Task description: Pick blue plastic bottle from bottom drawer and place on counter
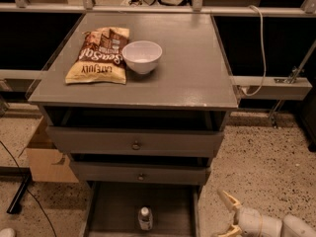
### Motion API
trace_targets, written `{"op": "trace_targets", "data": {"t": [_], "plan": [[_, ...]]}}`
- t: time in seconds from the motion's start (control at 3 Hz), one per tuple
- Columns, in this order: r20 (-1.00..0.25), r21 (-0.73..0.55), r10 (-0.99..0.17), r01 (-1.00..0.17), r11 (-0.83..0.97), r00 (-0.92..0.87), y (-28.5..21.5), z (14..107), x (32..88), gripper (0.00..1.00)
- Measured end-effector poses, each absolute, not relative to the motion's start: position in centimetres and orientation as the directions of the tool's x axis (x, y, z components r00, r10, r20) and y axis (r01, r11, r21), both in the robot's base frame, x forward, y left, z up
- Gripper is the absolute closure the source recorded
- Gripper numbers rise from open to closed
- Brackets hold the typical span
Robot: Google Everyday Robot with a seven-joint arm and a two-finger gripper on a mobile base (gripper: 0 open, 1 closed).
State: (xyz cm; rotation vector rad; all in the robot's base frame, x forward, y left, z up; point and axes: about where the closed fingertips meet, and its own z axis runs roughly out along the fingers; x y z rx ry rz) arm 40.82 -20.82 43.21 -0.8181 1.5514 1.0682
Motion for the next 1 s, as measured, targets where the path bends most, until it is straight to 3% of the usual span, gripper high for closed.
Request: {"op": "trace_targets", "data": {"t": [0.33, 1.0], "plan": [[-0.972, 0.233, 0.075, -0.912, 0.338, -0.221, -18.5, 40.27, 41.76, 0.0], [-0.976, 0.214, 0.038, -0.912, 0.351, -0.214, -18.02, 39.77, 41.12, 0.0]]}}
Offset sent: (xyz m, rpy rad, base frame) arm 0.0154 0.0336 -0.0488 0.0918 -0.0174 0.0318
